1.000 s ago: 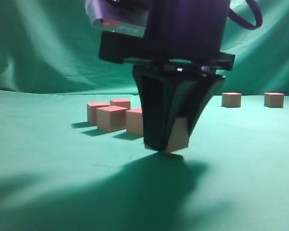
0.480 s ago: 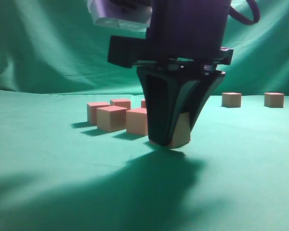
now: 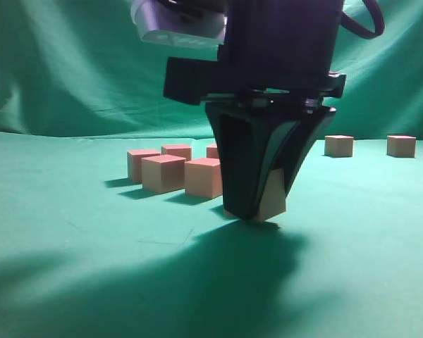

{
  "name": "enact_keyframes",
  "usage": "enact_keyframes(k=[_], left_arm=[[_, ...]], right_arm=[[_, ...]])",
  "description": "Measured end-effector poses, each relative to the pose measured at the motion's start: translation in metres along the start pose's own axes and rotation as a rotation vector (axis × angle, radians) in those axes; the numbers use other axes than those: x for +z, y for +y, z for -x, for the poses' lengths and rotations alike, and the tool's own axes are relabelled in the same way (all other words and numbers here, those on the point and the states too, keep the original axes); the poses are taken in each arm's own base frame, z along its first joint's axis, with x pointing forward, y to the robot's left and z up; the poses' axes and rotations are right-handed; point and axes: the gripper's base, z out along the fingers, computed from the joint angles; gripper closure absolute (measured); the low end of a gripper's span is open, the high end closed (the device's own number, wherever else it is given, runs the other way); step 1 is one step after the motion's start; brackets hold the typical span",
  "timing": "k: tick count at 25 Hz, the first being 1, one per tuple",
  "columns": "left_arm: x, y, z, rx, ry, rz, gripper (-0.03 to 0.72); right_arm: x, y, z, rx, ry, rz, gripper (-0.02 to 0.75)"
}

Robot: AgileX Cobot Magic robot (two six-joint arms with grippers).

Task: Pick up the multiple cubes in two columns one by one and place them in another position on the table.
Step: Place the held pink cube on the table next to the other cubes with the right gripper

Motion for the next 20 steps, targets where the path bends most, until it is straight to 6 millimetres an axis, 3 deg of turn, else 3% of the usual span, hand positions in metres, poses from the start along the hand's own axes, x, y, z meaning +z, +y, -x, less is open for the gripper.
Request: enact_keyframes(k=[20], left_arm=[[0.0,0.0,0.0,0.0,0.0,0.0,0.688]], right_arm=[[0.0002,0.0,0.0004,0.0,-0.007,0.0,0.472]])
